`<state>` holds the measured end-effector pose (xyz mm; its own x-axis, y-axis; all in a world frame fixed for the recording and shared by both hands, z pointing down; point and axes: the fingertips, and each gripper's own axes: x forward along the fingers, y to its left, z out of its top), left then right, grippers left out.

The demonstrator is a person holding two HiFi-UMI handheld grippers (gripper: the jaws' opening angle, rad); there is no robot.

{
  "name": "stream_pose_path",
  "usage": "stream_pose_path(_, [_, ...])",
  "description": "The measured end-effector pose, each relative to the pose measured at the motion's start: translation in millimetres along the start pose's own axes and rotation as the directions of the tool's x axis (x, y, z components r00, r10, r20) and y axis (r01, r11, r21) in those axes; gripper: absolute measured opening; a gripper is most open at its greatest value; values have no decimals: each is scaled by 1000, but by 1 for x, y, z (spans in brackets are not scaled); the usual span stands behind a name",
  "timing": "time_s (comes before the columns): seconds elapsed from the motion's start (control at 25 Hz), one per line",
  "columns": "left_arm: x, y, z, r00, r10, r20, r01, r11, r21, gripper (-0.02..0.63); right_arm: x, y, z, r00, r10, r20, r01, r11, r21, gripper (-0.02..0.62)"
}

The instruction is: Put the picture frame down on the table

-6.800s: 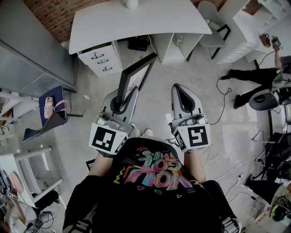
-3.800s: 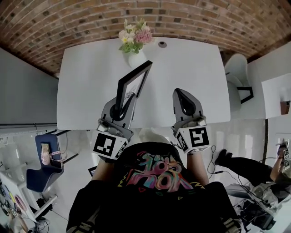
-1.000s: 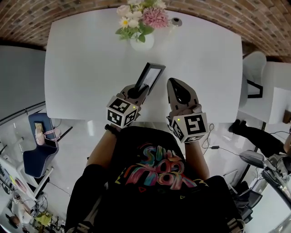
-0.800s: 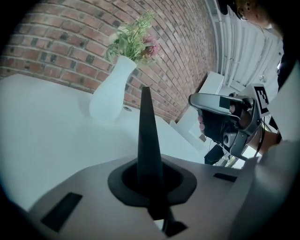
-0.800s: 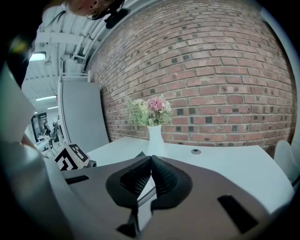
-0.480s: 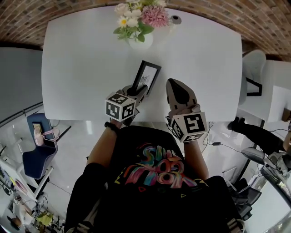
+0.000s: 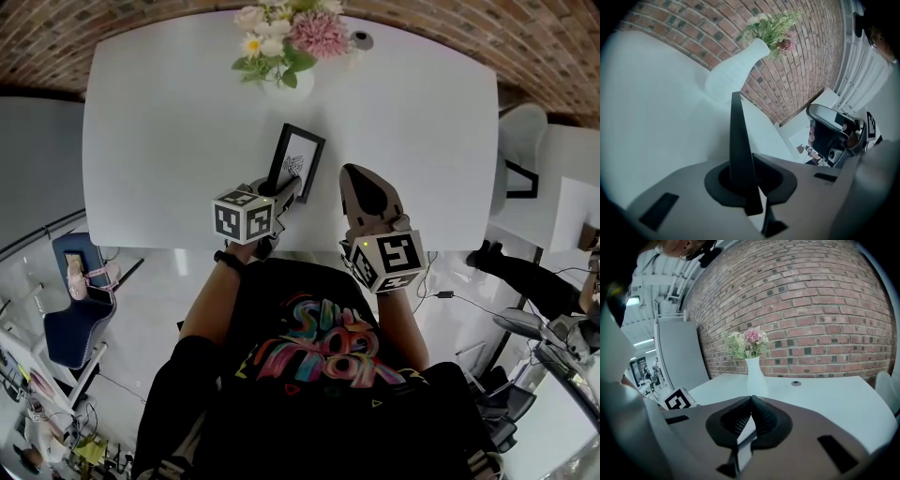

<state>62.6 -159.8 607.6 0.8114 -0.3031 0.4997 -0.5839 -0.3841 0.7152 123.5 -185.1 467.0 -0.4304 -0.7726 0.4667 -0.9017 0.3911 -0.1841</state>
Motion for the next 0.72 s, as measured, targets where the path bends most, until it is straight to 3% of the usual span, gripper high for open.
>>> stream_pose_path(0.08, [0, 1, 2, 1000, 25, 6, -25, 999, 38, 57, 1, 0, -1, 1000, 4, -3, -3, 1000, 4, 21])
stream_pose_path(0.16, [2, 2, 4, 999, 36, 6, -36, 998, 46, 154, 1, 0, -4, 1000, 5, -6, -5, 1000, 7, 21])
stream_pose_path(0.32, [1, 5, 8, 997, 71, 23, -72, 996, 53, 218, 0, 0, -5, 1000, 11, -8, -11, 1000, 9, 21])
stream_pose_path(0.72, [-6, 13, 18, 983, 146, 114, -158, 982, 100, 273, 2, 0, -9, 1000, 23, -17, -23, 1000, 9, 21])
